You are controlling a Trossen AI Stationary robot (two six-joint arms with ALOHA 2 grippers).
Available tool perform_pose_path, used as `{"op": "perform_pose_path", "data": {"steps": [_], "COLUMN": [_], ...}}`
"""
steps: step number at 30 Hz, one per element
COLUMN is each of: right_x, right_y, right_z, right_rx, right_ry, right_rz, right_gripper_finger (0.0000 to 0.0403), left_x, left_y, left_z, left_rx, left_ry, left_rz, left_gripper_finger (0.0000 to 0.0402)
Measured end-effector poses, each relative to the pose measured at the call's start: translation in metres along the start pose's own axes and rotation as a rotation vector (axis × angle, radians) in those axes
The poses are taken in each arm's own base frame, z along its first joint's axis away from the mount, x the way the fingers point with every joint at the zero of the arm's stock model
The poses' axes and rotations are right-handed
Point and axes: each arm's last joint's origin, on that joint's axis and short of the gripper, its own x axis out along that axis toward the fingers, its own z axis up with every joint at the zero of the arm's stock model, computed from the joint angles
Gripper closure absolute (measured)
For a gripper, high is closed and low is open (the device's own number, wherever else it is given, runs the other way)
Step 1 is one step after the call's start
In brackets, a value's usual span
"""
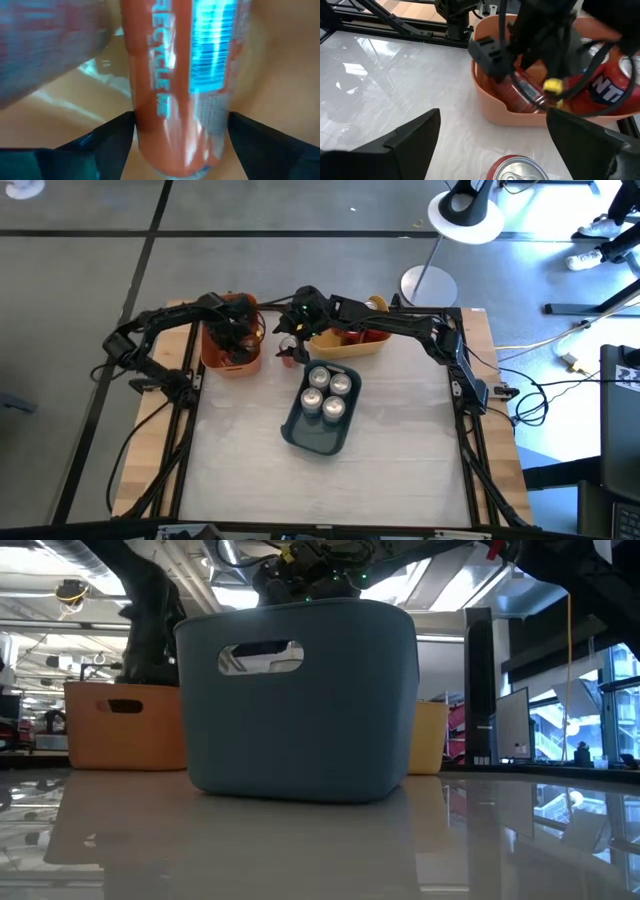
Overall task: Sort soda cans
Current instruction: Adjust the orange soda can inside the orange bin
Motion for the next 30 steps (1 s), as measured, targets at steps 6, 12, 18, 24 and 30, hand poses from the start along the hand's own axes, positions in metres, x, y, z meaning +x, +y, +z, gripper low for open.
{"op": "perform_pose_path", "data": {"steps": [6, 12, 18, 24, 30], "right_x": [0.000, 0.000, 0.000, 0.000, -0.002], "right_y": [0.000, 0.000, 0.000, 0.000, -0.001], "right_z": [0.000, 0.000, -0.001, -0.001, 0.003], "right_rx": [0.000, -0.001, 0.001, 0.002, -0.004], "right_ry": [0.000, 0.003, 0.007, 0.007, -0.003], "right_rz": [0.000, 0.001, 0.002, 0.001, -0.013], "right_gripper_finger": [0.0040, 0.0040, 0.0040, 0.0040, 0.0040], "left_x": [0.029, 0.031, 0.025, -0.003, -0.041], "left_y": [-0.003, -0.003, -0.004, -0.008, -0.019], "left_z": [0.003, 0.003, -0.002, -0.016, -0.039], "left_rx": [0.003, -0.009, -0.018, -0.055, -0.044], "left_ry": [0.054, 0.048, 0.007, -0.138, -0.269], "left_rz": [-0.034, -0.050, -0.041, -0.009, 0.019], "left_gripper_finger": [0.0092, 0.0098, 0.0121, 0.0121, 0.0121]}}
